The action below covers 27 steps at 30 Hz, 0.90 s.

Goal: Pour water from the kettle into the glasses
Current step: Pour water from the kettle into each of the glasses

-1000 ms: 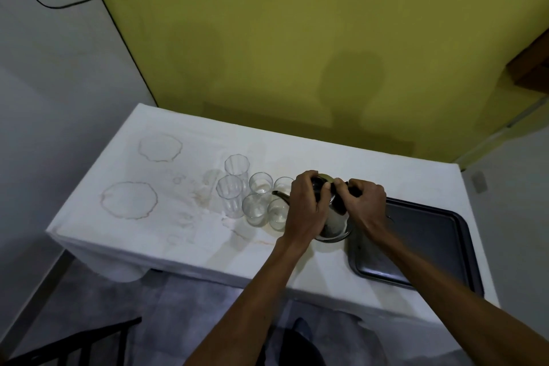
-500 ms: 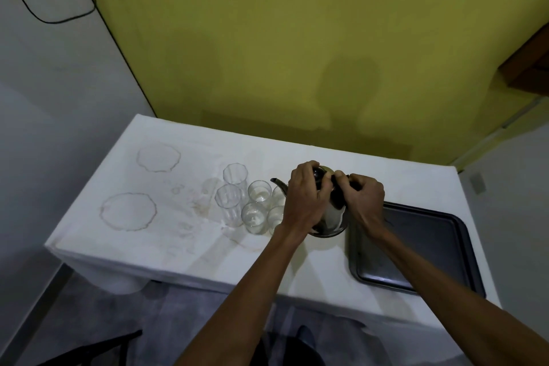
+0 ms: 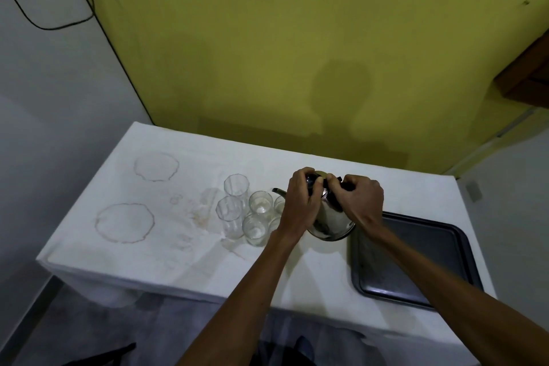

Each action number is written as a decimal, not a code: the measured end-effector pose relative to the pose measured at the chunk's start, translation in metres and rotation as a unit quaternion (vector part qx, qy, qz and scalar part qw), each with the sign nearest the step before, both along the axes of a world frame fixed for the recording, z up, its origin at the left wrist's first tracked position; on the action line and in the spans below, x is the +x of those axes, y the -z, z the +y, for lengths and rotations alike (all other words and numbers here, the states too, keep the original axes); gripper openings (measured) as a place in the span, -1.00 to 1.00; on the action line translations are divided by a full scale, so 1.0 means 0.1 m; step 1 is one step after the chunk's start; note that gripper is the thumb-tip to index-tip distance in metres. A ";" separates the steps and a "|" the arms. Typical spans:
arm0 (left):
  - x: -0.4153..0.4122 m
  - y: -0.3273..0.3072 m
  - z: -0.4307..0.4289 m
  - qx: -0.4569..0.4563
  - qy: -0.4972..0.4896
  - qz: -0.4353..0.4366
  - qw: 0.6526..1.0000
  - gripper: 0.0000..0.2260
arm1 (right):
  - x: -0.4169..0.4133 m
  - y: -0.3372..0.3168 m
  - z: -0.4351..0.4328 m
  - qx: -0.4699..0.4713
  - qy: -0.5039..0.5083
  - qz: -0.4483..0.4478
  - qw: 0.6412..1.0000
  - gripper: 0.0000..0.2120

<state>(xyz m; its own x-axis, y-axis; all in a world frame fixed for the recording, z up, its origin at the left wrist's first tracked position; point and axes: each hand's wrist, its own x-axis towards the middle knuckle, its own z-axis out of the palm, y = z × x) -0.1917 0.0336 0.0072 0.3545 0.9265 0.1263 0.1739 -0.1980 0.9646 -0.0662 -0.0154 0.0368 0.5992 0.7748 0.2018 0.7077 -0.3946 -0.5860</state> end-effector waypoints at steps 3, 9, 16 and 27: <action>0.00 0.05 0.02 -0.008 0.004 -0.003 1.000 -0.61 | 0.00 0.02 0.02 -0.006 -0.001 -0.012 1.000 -0.36; 0.00 0.12 0.03 -0.016 0.008 -0.005 1.000 -0.68 | 0.00 0.05 0.03 -0.012 -0.006 -0.023 1.000 -0.36; 0.01 0.19 0.04 -0.022 0.010 -0.011 1.000 -0.72 | 0.01 0.06 0.03 -0.028 -0.003 -0.026 0.999 -0.40; 0.07 0.22 0.02 -0.028 0.011 -0.016 0.999 -0.69 | 0.07 0.08 0.00 -0.036 -0.003 -0.035 0.999 -0.39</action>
<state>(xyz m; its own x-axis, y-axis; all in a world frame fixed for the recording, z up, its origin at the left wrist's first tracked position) -0.1850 0.0352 -0.0152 0.3714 0.9244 0.0867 0.1396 -0.1480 0.9791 -0.0596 -0.0156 0.0292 0.5803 0.7926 0.1871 0.7491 -0.4293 -0.5045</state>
